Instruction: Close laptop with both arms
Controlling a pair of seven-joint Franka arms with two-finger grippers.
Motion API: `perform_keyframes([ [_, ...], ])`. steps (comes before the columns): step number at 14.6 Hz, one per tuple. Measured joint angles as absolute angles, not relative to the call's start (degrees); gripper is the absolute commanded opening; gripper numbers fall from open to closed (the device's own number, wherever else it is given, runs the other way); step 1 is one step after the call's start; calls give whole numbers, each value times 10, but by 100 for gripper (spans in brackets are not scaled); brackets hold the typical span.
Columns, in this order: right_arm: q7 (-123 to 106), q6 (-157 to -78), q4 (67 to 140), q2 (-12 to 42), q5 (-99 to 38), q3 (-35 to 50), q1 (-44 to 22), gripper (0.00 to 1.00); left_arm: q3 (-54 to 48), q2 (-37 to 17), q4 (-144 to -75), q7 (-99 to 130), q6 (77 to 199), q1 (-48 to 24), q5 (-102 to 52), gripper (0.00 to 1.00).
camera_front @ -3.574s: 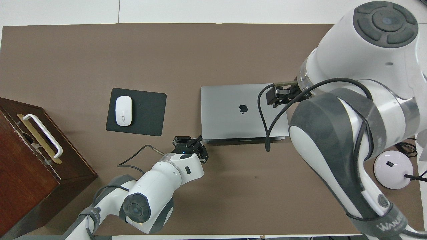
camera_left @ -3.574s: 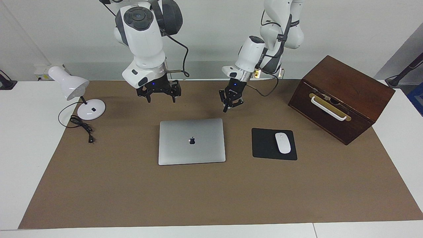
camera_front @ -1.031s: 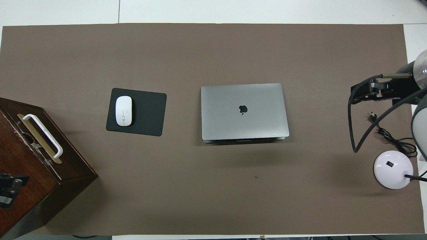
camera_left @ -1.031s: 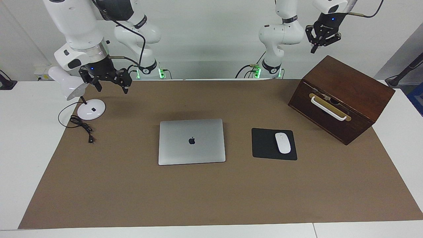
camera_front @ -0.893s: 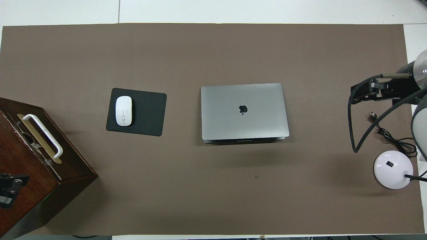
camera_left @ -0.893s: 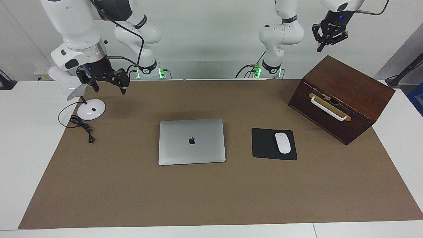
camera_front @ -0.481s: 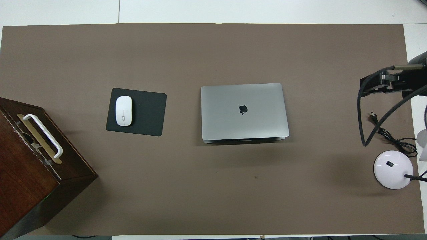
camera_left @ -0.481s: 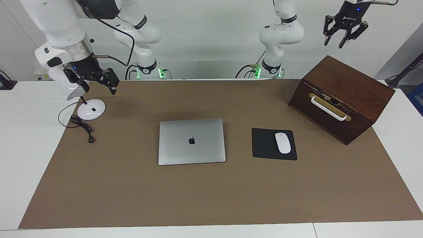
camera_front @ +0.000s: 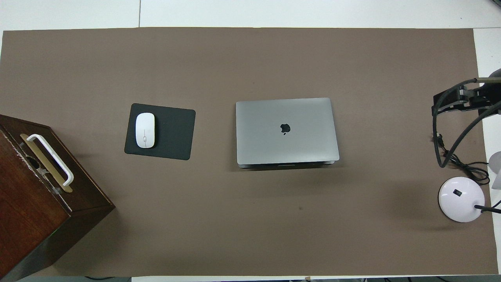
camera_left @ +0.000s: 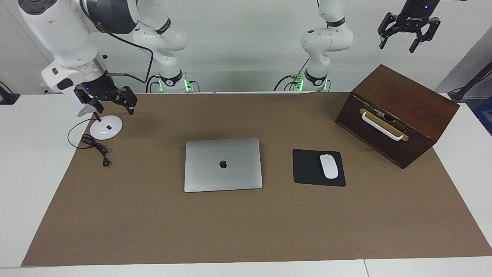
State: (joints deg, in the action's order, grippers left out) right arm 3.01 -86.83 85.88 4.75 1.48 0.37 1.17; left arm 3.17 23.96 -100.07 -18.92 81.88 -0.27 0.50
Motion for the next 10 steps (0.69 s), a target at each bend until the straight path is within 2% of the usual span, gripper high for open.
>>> perform_keyframes([
  [10, 27, -890, 872, 46, 14, 1, 12, 100, 26, 125, -932, -153, 823, -6, 5, 100],
])
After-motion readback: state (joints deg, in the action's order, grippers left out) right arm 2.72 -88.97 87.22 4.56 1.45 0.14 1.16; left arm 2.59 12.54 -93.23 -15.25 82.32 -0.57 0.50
